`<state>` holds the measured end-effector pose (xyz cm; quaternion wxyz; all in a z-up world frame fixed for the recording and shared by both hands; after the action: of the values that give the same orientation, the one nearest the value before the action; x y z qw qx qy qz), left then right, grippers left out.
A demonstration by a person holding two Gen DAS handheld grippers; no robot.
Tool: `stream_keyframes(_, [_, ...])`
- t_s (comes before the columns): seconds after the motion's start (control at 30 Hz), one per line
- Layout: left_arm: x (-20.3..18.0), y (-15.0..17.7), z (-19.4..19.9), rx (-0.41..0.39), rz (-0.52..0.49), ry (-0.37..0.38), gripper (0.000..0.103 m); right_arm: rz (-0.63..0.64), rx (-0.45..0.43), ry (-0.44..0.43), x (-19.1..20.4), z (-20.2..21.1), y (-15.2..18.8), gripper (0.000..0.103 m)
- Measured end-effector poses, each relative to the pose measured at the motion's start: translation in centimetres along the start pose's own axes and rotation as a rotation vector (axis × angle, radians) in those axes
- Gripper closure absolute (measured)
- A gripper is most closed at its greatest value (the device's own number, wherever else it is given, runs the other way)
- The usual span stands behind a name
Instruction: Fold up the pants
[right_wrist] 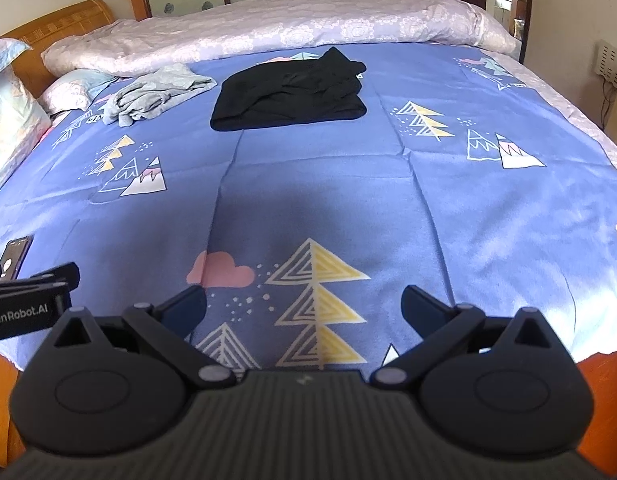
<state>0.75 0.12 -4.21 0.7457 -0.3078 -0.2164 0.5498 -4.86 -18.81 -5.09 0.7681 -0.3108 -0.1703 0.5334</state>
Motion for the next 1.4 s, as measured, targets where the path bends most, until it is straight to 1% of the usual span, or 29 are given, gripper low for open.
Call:
stream_keyframes(0.2, [0.0,0.2,0.1,0.004,-0.008,0.016,0.000,0.006,-0.002,0.008,0.1,0.1,-0.3,0.000])
stream_keyframes(0.3, [0.1,0.3,0.0,0.026,0.002,0.024,0.000,0.016,0.021,0.016,0.3,-0.1,-0.4,0.000])
stream_keyframes(0.43, [0.3,0.6,0.2,0.026,0.024,0.043,0.000,0.033,0.044,0.023,0.8,-0.2,-0.3,0.000])
stream_keyframes(0.53, [0.3,0.9,0.1,0.046,0.028,0.055,0.000,0.036,0.038,0.026,1.0,0.0,-0.2,0.000])
stream_keyframes(0.93, [0.8,1.6,0.0,0.072,0.061,0.063,0.000,0.042,0.019,0.018,1.3,0.3,-0.2,0.000])
stream_keyframes(1.4, [0.1,1.7,-0.1,0.084,0.044,0.081,0.000,0.034,0.007,0.007,1.1,0.3,-0.2,0.000])
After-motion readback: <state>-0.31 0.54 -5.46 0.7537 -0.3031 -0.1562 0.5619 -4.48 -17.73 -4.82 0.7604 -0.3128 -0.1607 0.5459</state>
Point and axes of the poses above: each gripper's, at about its wrist camera, not at the fingertips, and z roughly against the way its jaws point, x to its left, y to its underside, the point moved 4 cm from there along -z, roughly the way its jaws point, and after that the axes turned 12 degrees about y, right-handed, at the moved point
